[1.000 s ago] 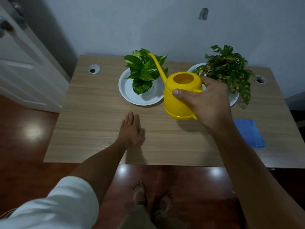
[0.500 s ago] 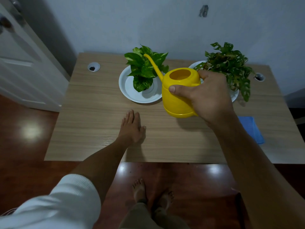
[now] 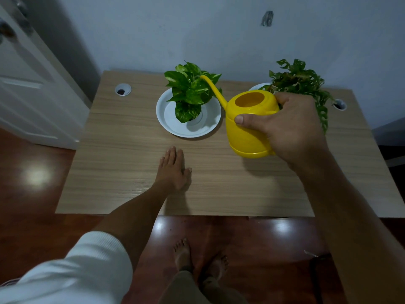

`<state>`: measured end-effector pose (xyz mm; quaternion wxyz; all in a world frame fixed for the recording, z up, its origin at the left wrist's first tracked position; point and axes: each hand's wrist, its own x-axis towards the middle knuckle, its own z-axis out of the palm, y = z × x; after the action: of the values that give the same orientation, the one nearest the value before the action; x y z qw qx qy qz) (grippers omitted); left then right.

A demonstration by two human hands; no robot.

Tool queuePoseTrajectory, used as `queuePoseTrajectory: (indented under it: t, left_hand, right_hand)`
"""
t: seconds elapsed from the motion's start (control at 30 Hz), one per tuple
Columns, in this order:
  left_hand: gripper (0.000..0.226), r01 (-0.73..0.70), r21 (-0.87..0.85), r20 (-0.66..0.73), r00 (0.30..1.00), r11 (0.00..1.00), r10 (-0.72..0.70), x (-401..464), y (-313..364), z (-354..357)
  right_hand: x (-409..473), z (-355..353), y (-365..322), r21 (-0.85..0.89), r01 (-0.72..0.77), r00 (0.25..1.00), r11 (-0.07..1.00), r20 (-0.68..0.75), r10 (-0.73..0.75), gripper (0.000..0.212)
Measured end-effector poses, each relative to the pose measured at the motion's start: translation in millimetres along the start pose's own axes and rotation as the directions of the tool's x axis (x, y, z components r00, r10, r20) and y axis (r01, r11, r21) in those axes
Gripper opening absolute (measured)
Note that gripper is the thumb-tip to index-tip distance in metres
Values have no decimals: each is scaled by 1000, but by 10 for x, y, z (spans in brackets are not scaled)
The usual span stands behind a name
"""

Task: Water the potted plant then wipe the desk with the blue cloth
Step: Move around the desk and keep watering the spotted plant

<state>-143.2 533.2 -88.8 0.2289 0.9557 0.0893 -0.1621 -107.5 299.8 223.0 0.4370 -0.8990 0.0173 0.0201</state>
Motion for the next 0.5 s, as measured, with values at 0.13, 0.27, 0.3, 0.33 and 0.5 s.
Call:
queuePoseTrajectory:
  t: [0.13, 0.27, 0.3, 0.33, 0.5]
  left_hand:
    - [81, 0, 7, 8, 1000, 1000, -1, 7, 13, 8]
    - [82, -2, 14, 11, 1000, 1000, 2, 11, -3, 8]
    - [82, -3, 13, 9, 1000, 1000, 3, 12, -8, 9]
    - [82, -6, 11, 7, 1000, 1000, 6, 11, -10, 13]
    - [81, -10, 8, -10, 1000, 1000, 10, 11, -14, 26]
  right_hand:
    - [25, 7, -7, 1, 17, 1000, 1000, -24, -17, 62]
    - [49, 47, -19, 38, 37, 999, 999, -28, -36, 62]
    - [54, 63, -26, 51, 42, 999, 998, -28, -41, 60]
    - [58, 81, -32, 61, 49, 998, 997, -29, -47, 56]
    - [86, 151, -40, 91, 99, 995, 991, -19, -97, 34]
